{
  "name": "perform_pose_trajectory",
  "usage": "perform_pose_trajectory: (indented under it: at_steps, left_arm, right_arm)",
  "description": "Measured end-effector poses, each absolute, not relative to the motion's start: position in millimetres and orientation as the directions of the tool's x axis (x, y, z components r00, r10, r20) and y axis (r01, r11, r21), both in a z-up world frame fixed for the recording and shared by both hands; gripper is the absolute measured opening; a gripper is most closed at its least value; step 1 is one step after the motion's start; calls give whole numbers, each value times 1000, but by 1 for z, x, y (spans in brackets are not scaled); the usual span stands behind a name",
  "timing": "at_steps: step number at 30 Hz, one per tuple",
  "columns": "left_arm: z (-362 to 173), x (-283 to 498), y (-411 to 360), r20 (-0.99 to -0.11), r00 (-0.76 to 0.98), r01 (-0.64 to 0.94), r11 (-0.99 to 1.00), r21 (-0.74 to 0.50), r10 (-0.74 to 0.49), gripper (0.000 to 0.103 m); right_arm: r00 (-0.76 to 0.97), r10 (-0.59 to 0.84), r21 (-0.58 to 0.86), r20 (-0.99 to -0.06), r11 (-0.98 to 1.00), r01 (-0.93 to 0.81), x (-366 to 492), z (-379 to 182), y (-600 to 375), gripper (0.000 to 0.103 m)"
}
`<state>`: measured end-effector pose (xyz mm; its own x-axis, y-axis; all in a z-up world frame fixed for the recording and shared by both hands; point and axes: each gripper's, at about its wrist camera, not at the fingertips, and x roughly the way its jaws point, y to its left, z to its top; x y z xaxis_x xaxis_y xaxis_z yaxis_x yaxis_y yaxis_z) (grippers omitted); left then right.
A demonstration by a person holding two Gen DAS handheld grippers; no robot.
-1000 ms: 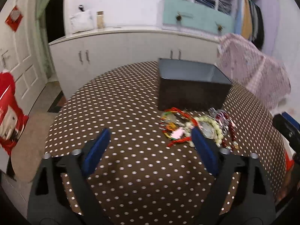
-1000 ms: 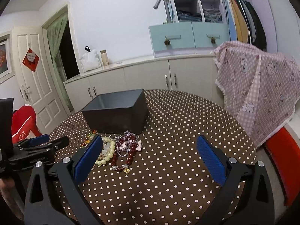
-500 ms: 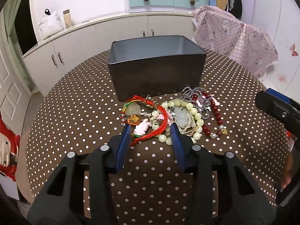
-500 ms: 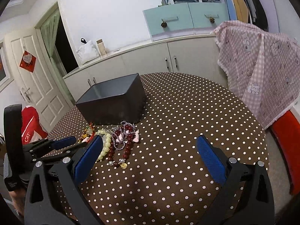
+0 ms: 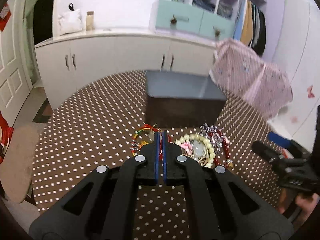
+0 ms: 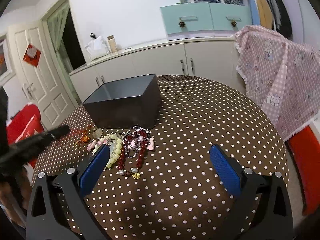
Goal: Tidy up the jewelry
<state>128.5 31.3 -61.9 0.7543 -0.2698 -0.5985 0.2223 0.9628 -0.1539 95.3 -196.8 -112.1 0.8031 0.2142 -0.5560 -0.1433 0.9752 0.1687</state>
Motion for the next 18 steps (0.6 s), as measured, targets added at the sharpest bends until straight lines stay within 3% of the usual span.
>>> perform_pose_trajectory:
  at_steps: [5, 9, 18]
  left_arm:
    - [-54, 115, 50, -565, 783, 186, 964, -190, -262, 3]
    - [-51, 108, 64, -553, 788, 188, 962, -200, -269, 3]
    - [-82, 124, 53, -655, 698, 215, 957, -195, -291, 4]
  right_arm:
    - [791, 232, 144, -567, 973, -182, 101, -108, -188, 96]
    - [761, 196, 110, -619, 980, -163, 116, -113, -190, 80]
    - [730, 231, 113, -643, 972, -208, 117, -117, -180, 78]
